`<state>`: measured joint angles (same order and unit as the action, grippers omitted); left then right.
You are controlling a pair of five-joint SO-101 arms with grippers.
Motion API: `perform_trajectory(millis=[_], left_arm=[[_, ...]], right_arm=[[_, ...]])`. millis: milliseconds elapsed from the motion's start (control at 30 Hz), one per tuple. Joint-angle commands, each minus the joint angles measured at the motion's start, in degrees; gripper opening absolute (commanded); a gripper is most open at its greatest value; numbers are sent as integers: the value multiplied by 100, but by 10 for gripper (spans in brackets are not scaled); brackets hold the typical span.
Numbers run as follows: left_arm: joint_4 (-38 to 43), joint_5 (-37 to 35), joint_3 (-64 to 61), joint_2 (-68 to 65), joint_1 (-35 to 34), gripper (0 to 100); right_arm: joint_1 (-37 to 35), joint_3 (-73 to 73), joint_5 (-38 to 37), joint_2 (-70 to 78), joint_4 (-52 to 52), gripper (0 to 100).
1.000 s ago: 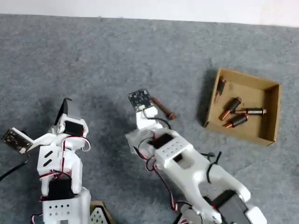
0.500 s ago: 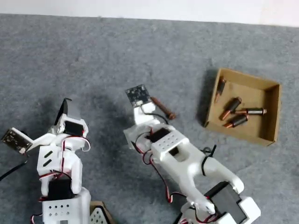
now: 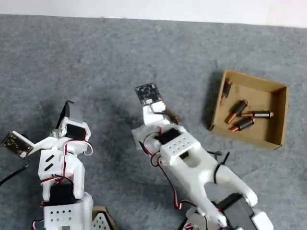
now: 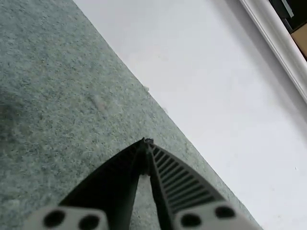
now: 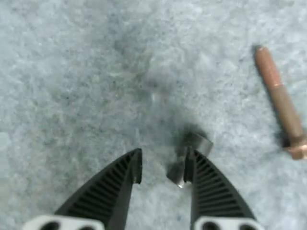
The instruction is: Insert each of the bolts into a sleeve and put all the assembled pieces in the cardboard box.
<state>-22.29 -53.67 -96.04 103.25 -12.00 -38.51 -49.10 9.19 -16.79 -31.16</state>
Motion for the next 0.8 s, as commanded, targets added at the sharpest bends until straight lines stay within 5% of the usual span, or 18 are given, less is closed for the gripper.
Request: perform_trajectory(millis=[0, 767], left_arm=[[-9, 53, -110, 84, -22, 7], [-18, 53, -110, 84, -13, 7]], right_arm=[[92, -40, 44, -374, -22, 135], [189, 541, 44, 1244, -13, 135]])
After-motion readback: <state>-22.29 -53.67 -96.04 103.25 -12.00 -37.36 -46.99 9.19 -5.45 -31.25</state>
